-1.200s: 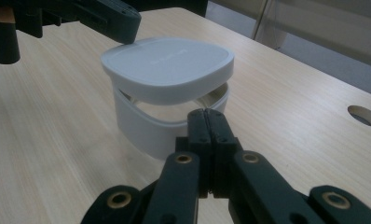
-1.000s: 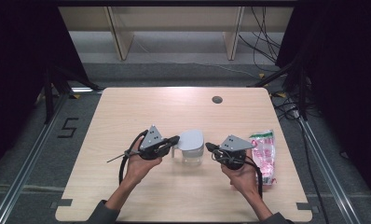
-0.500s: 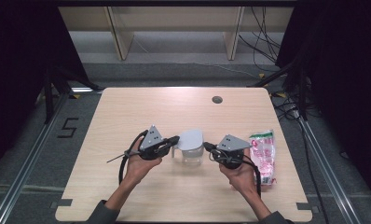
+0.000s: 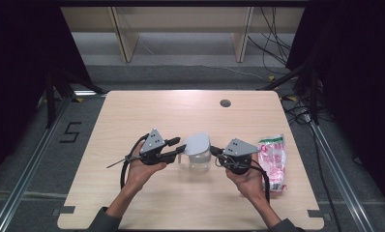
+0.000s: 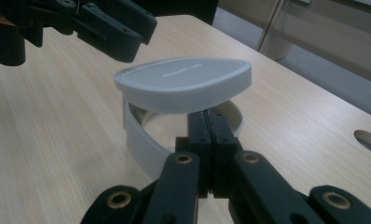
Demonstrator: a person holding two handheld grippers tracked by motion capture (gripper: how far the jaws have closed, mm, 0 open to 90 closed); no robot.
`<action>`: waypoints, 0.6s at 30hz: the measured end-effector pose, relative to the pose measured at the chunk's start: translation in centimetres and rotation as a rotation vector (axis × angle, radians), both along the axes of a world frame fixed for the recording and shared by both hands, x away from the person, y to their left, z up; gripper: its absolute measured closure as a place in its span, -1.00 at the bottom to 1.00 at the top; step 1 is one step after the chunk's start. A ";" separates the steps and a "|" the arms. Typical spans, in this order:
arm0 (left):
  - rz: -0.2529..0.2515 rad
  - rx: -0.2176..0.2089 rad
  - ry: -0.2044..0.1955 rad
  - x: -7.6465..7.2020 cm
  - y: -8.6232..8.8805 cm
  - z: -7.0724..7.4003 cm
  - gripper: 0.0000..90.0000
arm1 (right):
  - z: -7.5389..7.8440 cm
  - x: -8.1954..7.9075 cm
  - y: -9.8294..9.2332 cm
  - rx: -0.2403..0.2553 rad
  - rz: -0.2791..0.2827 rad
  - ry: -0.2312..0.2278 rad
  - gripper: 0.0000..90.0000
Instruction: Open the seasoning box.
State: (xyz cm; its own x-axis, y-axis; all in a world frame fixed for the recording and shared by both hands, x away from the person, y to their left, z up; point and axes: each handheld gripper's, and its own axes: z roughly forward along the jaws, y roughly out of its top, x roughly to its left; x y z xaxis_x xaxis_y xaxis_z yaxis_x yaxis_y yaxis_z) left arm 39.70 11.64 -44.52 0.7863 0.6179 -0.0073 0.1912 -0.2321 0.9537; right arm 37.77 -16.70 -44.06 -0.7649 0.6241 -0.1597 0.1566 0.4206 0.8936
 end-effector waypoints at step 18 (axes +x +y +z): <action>0.056 0.016 0.027 -2.7 4.1 -0.9 -0.22 | 0.7 -0.2 1.4 0.024 0.020 -0.017 1.00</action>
